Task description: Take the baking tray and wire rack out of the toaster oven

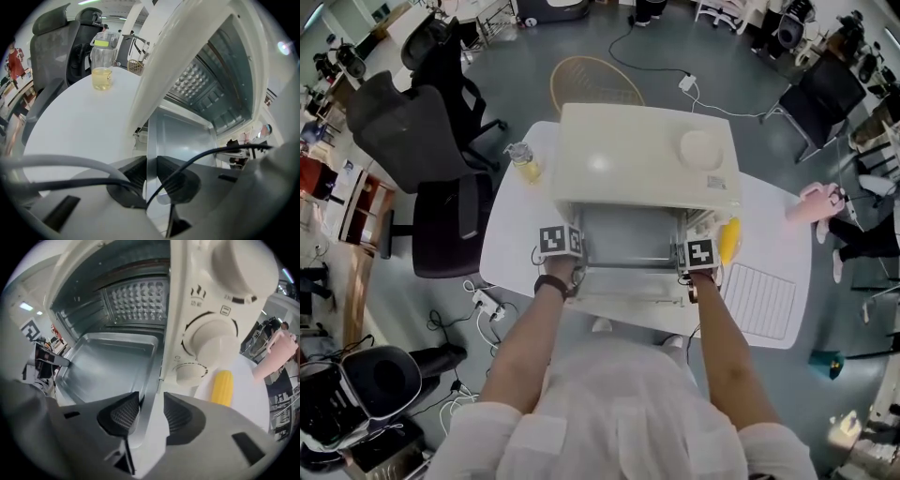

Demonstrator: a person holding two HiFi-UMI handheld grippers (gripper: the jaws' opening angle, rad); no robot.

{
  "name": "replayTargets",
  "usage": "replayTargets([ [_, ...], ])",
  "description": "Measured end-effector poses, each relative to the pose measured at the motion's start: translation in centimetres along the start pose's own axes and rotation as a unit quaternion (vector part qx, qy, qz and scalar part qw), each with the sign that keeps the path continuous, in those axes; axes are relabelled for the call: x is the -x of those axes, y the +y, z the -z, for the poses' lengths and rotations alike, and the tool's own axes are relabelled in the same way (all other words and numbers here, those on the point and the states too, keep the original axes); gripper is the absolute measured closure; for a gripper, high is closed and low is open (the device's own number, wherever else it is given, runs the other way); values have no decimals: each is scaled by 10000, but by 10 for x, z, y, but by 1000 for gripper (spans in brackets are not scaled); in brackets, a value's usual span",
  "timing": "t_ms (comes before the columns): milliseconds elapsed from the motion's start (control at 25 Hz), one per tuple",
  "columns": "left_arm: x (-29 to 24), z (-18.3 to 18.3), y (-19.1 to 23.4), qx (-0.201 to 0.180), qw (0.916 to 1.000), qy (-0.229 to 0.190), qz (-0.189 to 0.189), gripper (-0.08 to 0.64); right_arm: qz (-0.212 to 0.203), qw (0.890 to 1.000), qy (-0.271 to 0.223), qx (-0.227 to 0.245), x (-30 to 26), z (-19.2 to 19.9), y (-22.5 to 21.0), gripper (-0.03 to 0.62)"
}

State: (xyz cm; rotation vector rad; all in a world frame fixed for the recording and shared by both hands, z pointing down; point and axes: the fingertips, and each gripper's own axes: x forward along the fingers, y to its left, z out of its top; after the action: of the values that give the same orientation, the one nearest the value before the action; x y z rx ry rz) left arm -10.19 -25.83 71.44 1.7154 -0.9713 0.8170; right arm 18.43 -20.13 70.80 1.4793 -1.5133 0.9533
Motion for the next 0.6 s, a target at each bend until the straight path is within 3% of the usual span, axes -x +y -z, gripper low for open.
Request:
replayTargets([
  [320,0,3,-2,7,10000,32,44,501,-467,9974,-12,-551,-5,5,8,490],
  [600,9,7,-5,-46,9999,-102,7,501,-405,9966,25,-722,5,12,9,500],
])
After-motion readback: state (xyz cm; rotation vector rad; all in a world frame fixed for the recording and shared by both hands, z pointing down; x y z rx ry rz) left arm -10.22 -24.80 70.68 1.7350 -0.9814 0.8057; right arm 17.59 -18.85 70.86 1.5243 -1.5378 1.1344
